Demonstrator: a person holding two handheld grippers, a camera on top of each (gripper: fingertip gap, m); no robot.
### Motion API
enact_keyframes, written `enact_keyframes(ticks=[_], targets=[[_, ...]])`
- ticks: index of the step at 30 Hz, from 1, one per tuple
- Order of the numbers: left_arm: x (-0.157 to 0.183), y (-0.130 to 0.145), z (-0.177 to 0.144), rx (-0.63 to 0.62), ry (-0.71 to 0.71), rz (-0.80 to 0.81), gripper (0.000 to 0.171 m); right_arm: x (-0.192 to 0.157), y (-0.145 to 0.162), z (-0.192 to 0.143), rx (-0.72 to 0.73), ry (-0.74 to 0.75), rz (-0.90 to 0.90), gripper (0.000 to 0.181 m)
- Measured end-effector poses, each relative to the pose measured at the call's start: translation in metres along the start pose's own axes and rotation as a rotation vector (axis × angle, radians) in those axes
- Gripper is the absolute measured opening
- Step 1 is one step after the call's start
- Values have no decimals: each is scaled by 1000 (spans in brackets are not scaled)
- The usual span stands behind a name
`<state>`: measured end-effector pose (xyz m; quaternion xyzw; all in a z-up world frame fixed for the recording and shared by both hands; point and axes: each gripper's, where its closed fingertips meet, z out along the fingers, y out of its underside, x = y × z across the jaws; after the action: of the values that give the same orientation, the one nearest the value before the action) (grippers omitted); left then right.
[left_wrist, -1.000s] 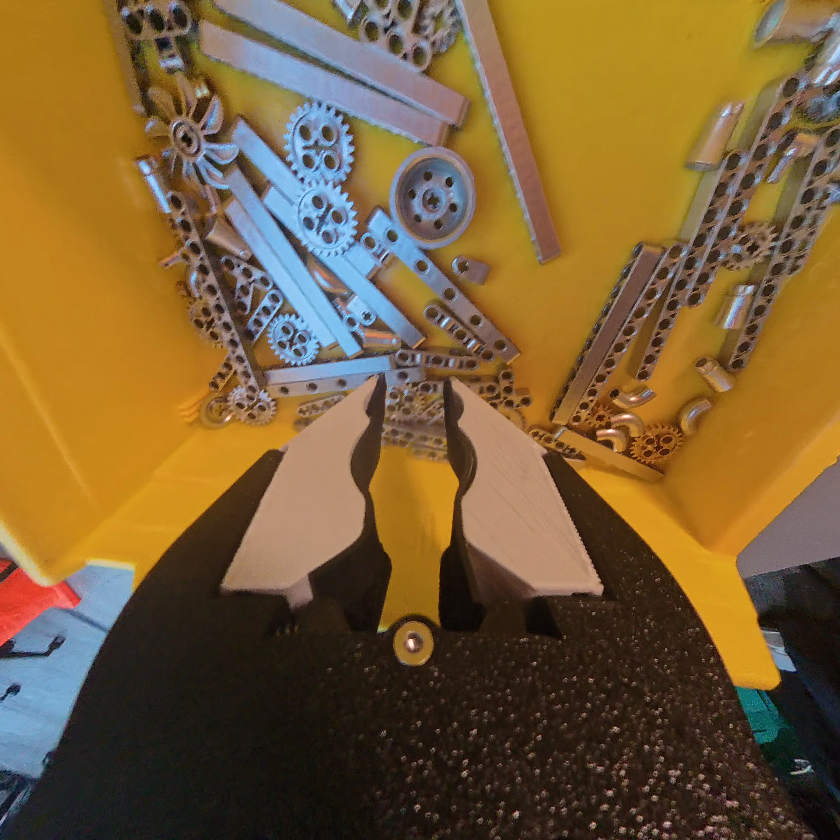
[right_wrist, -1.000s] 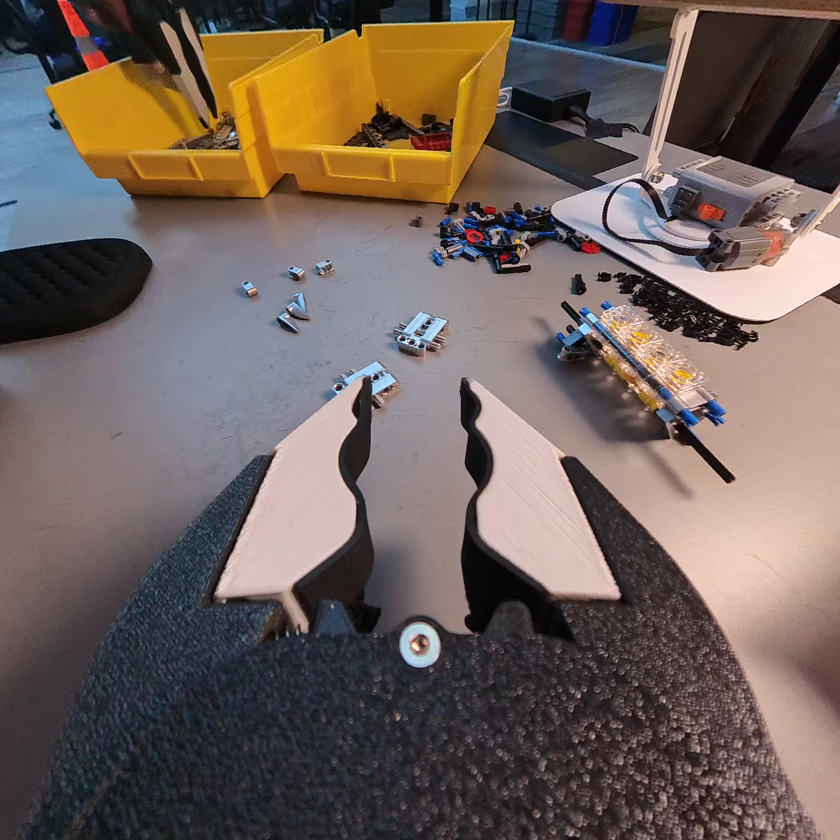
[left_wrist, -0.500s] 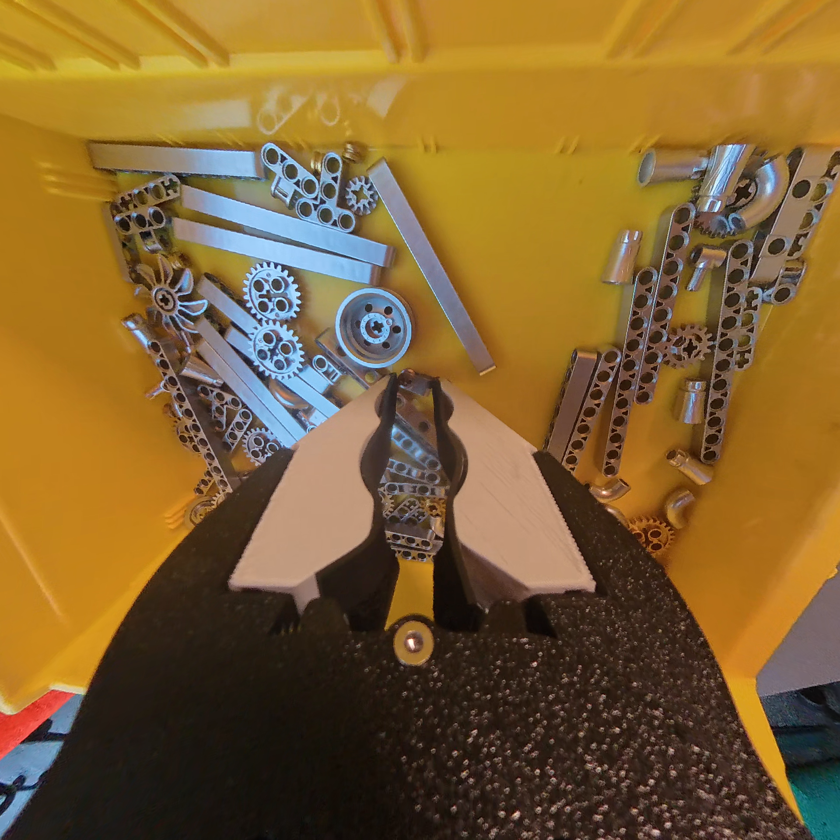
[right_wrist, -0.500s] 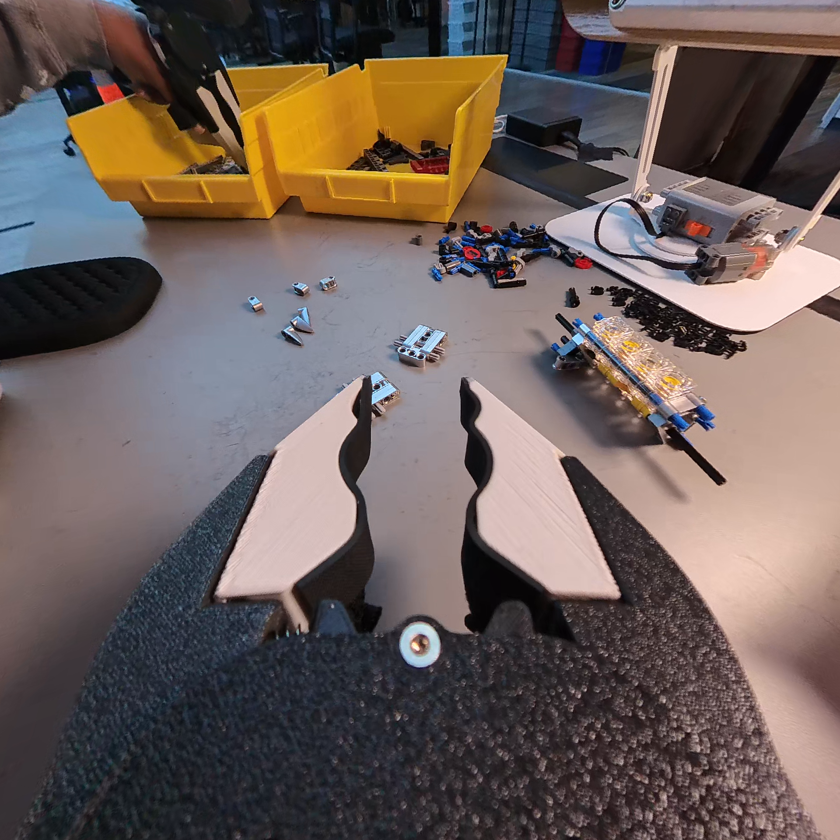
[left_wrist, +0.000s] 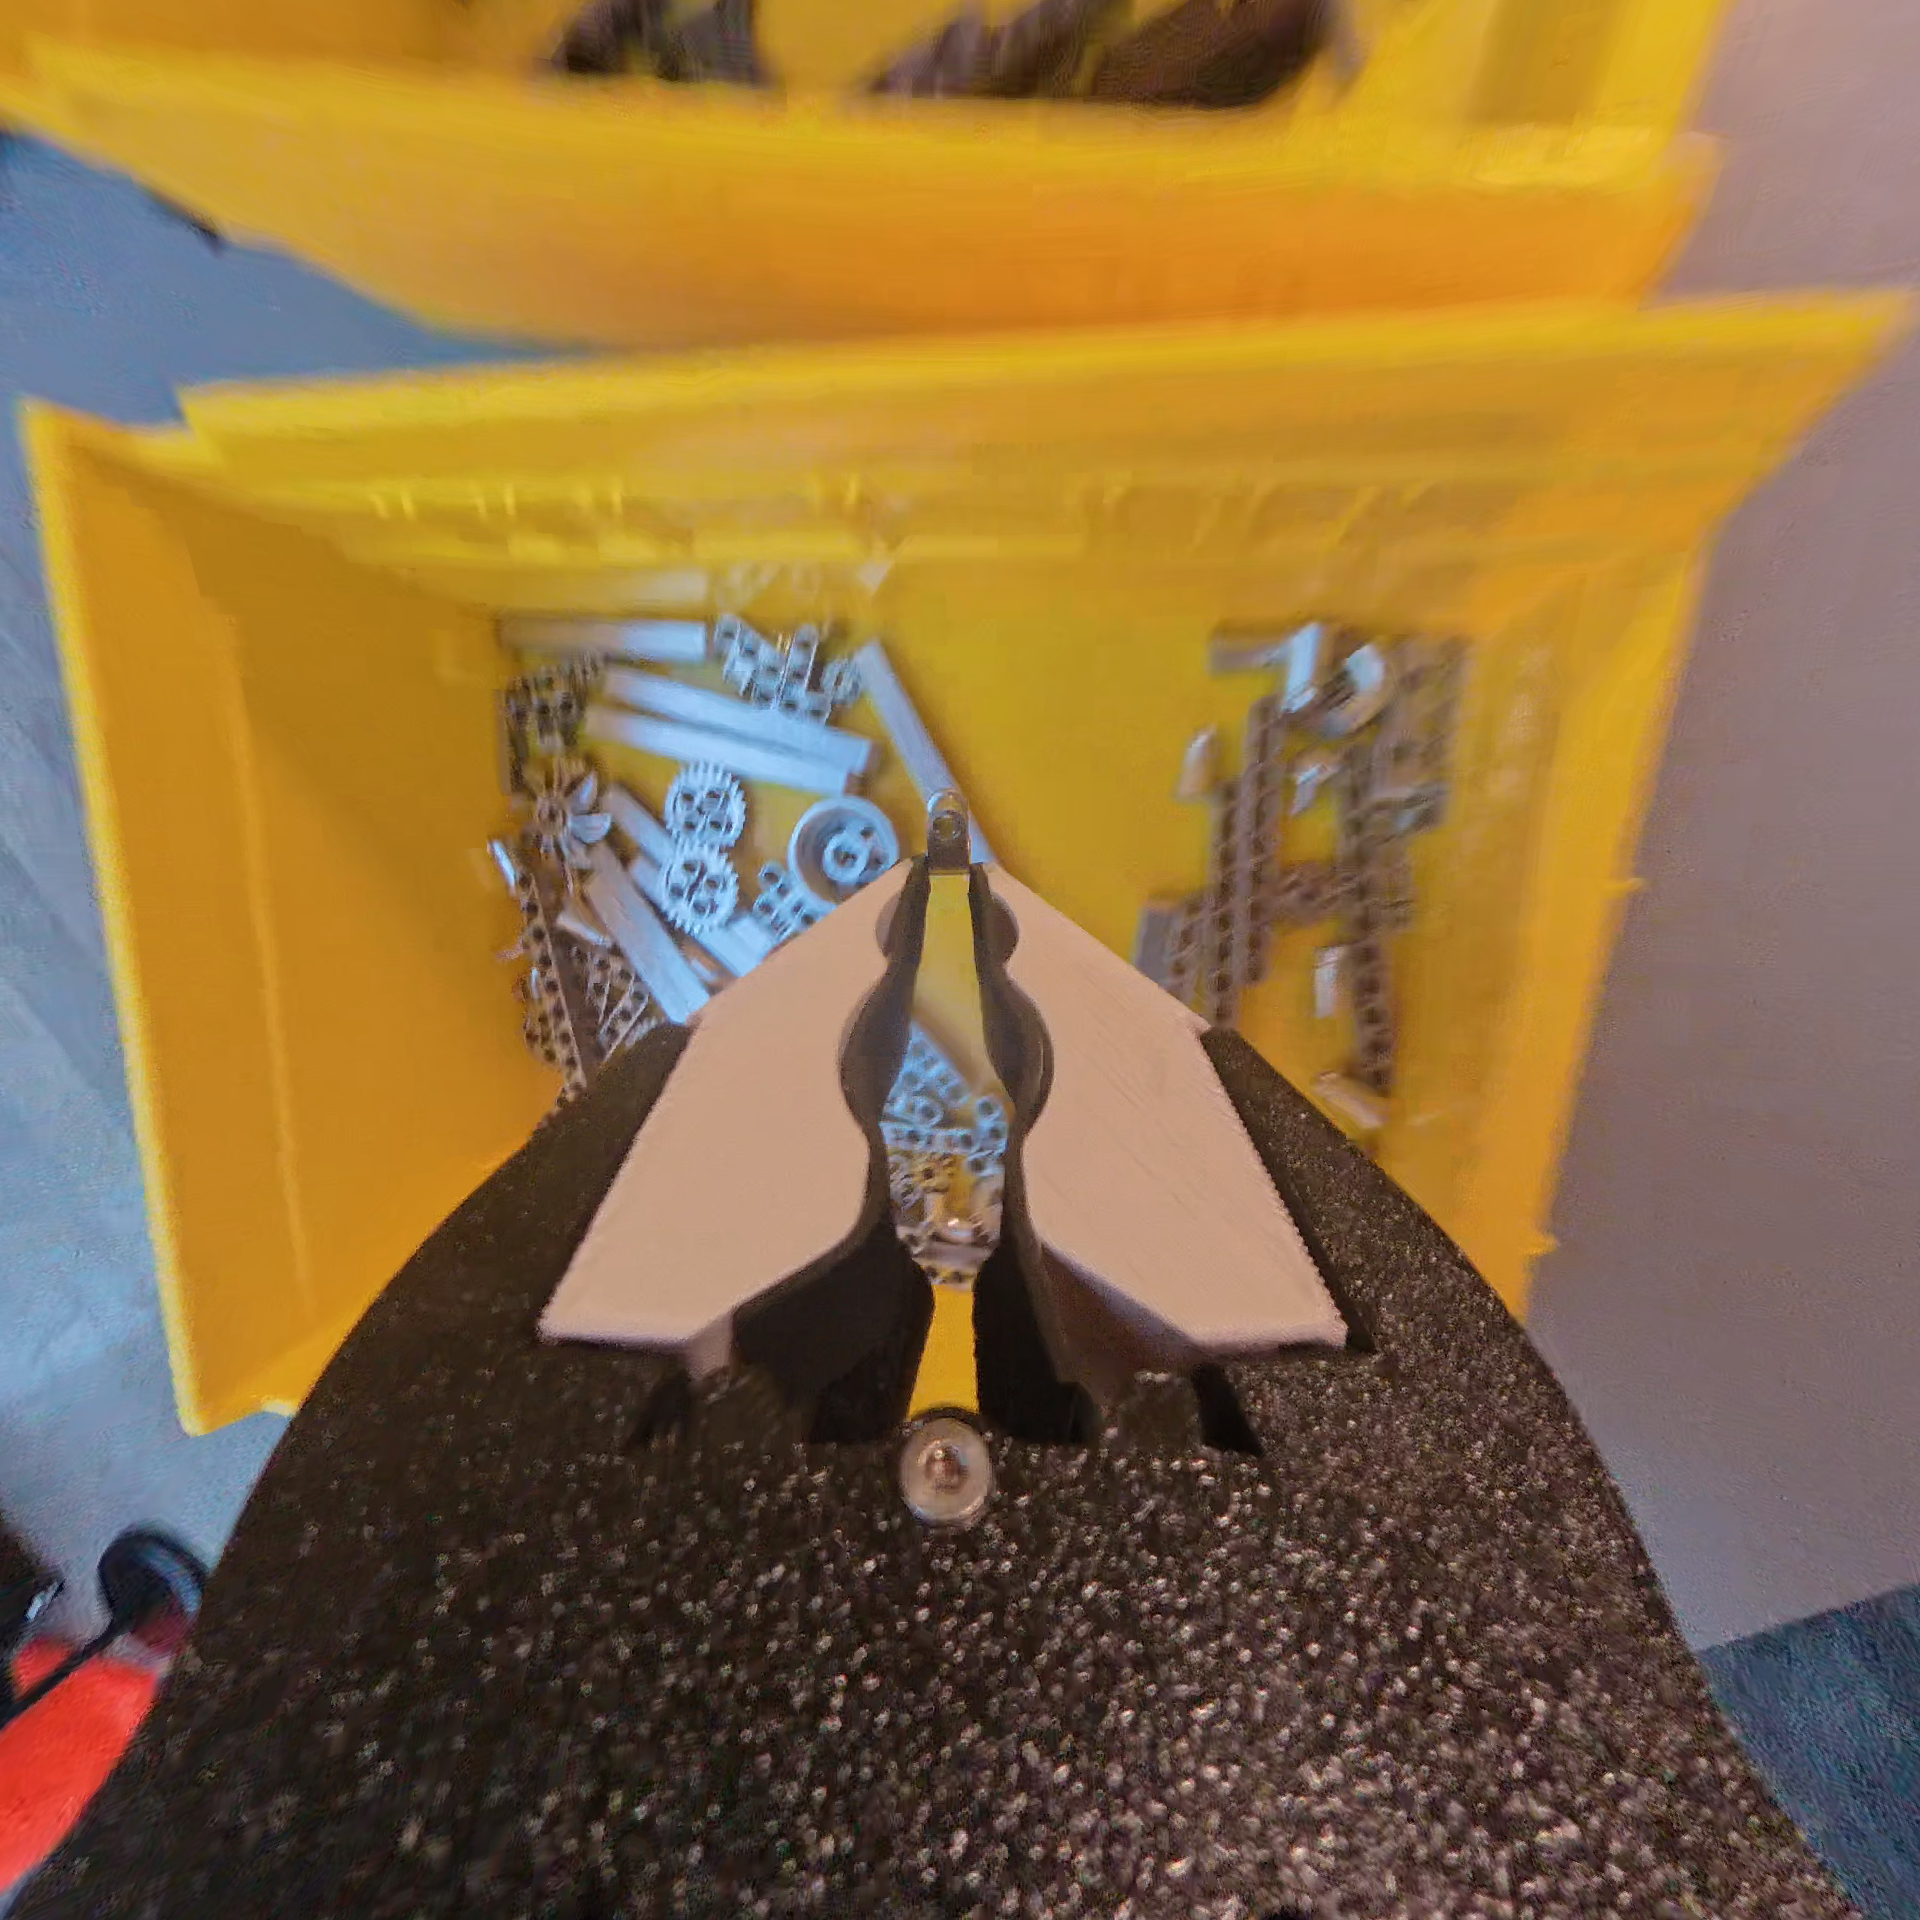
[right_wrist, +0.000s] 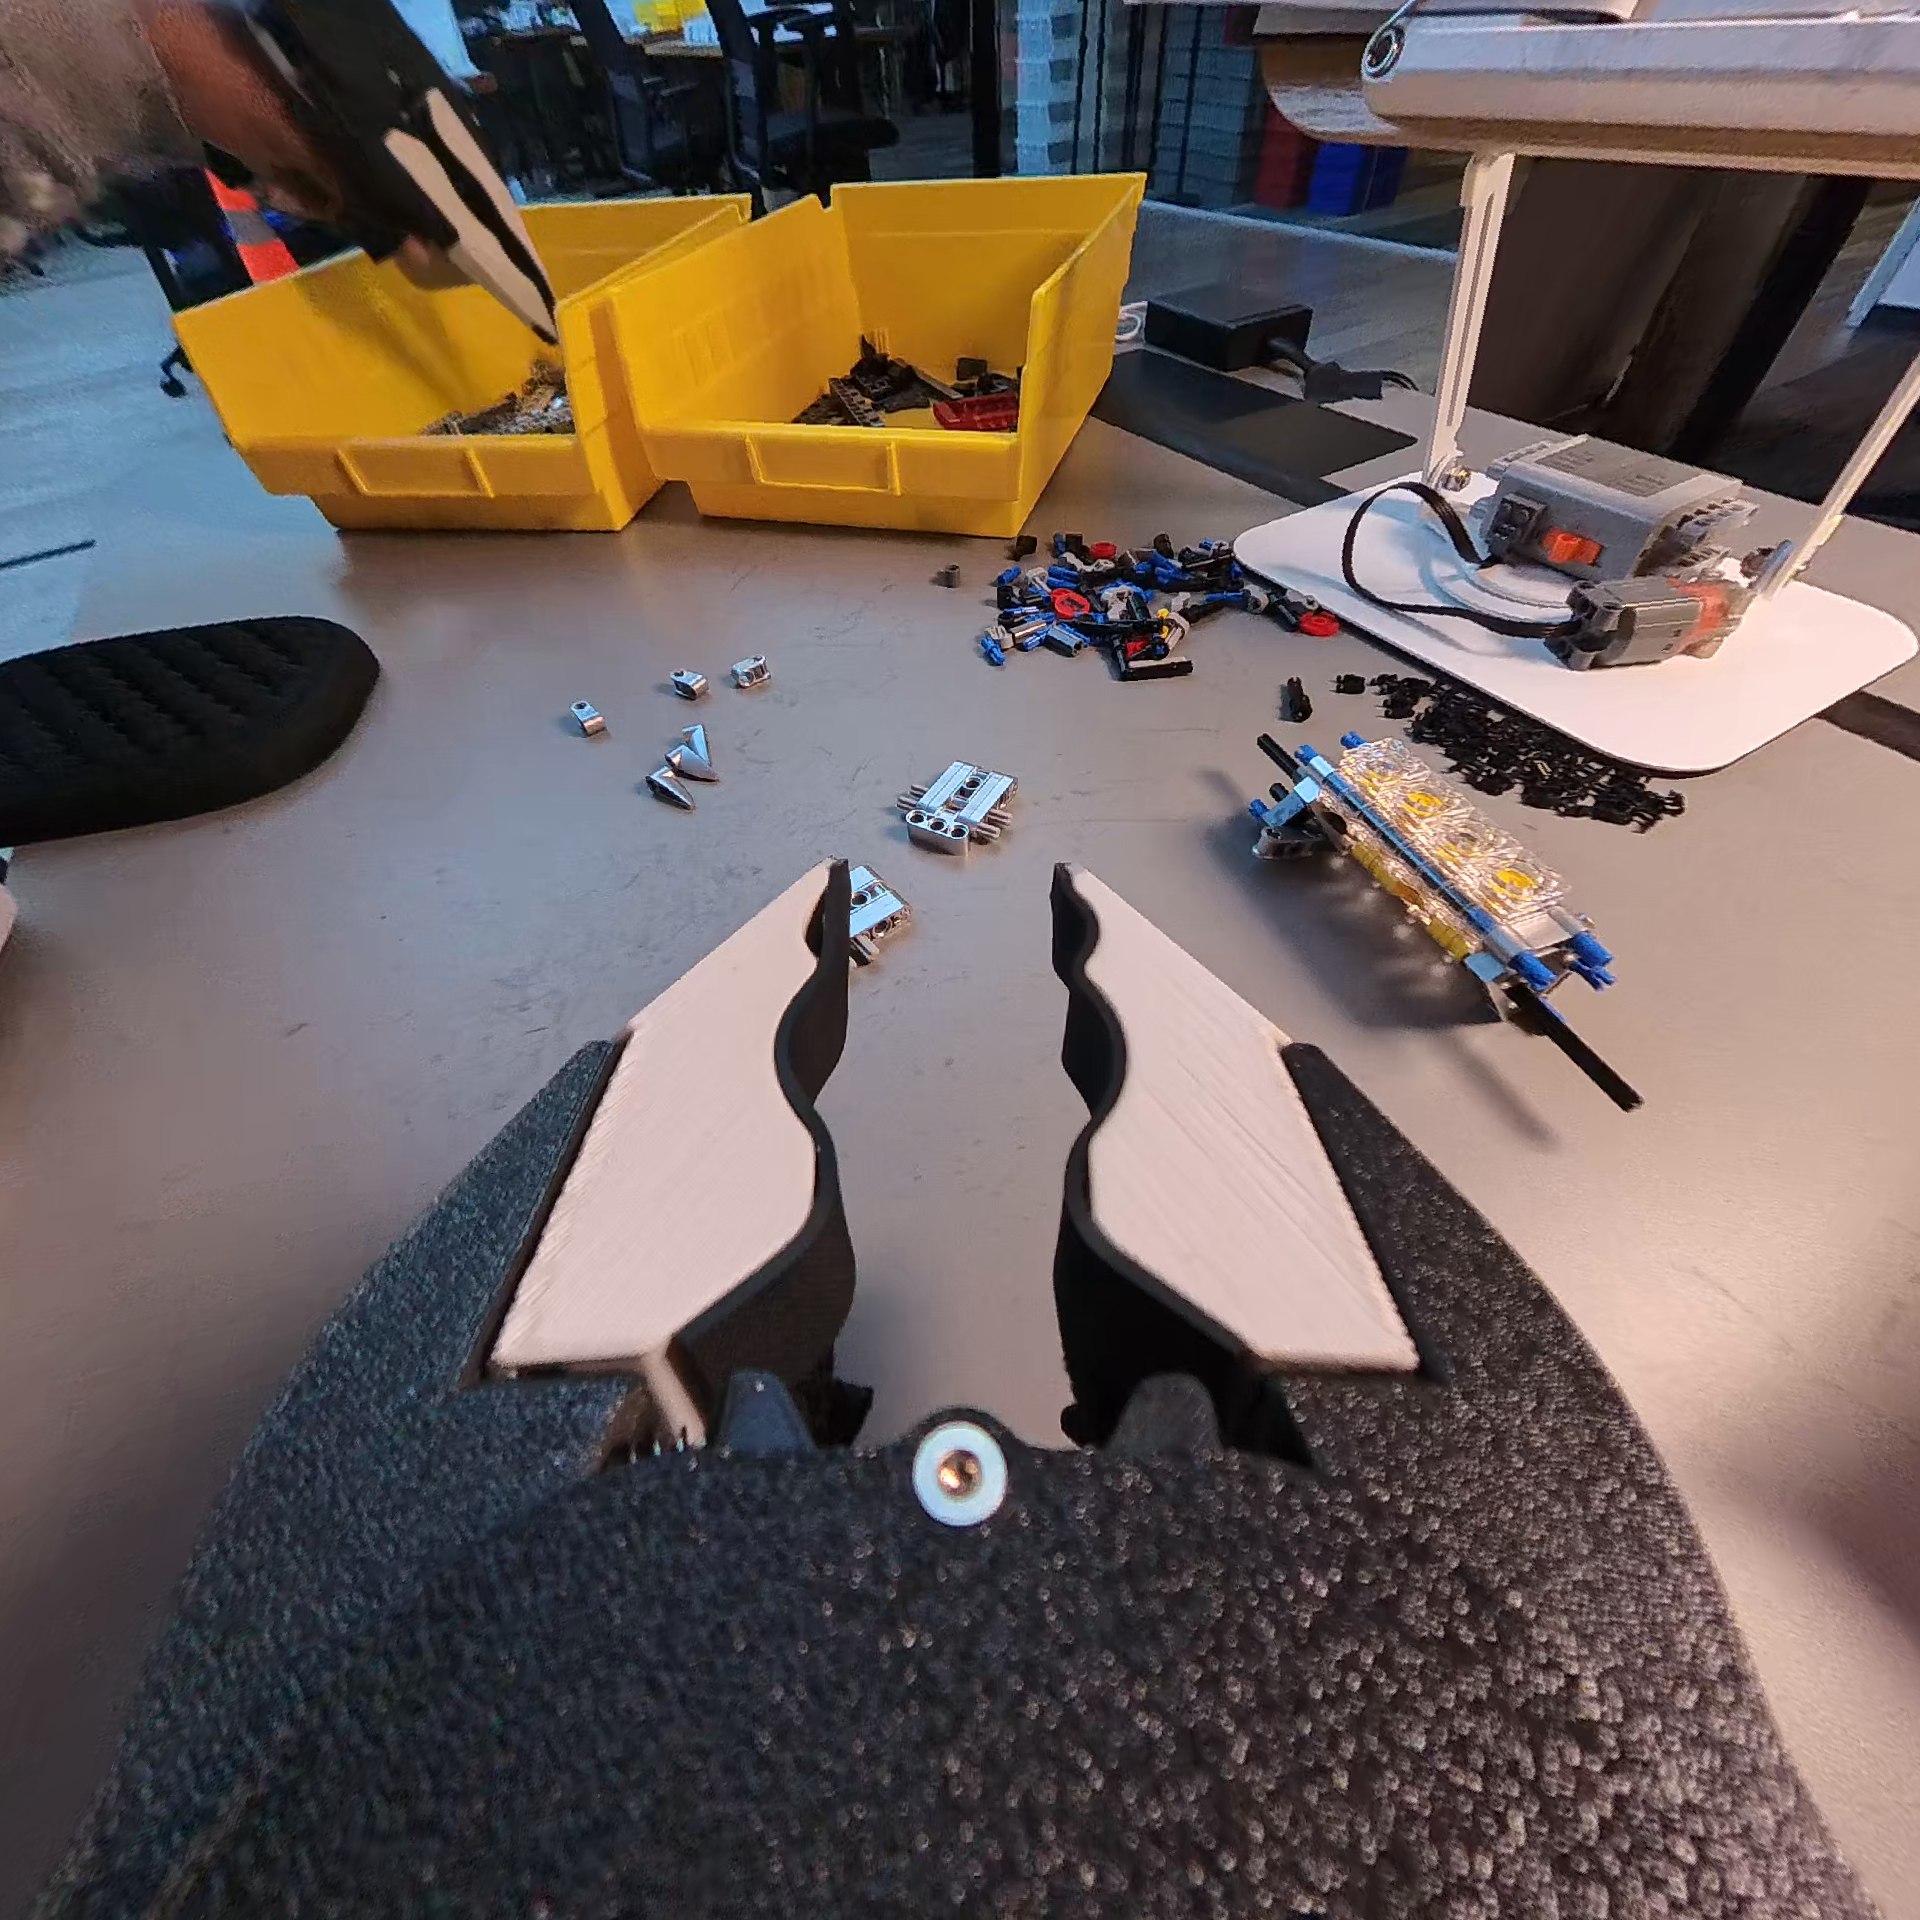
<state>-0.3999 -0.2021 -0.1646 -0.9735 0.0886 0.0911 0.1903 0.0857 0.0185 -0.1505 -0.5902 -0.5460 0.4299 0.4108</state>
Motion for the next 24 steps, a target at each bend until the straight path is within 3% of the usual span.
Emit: enact_keyframes(ticks=[3, 5, 8, 12, 17, 24], targets=[[54, -47, -50, 193, 16, 61, 7, 0, -2, -1, 14, -5, 4, 38], [103, -64, -64, 260, 47, 116, 7, -2, -3, -2, 26, -16, -2, 38], [169, -69, -48, 293, 128, 125, 7, -7, -5, -4, 40, -34, -20, 38], [231, -70, -3, 318, 236, 49, 7, -12, -6, -5, 48, -44, -53, 38], [264, -90, 31, 345, 255, 20, 7, -17, -6, -6, 50, -48, -80, 38], [281, -110, 49, 315, 315, 78, 8, -21, -6, -7, 52, -35, -125, 38]])
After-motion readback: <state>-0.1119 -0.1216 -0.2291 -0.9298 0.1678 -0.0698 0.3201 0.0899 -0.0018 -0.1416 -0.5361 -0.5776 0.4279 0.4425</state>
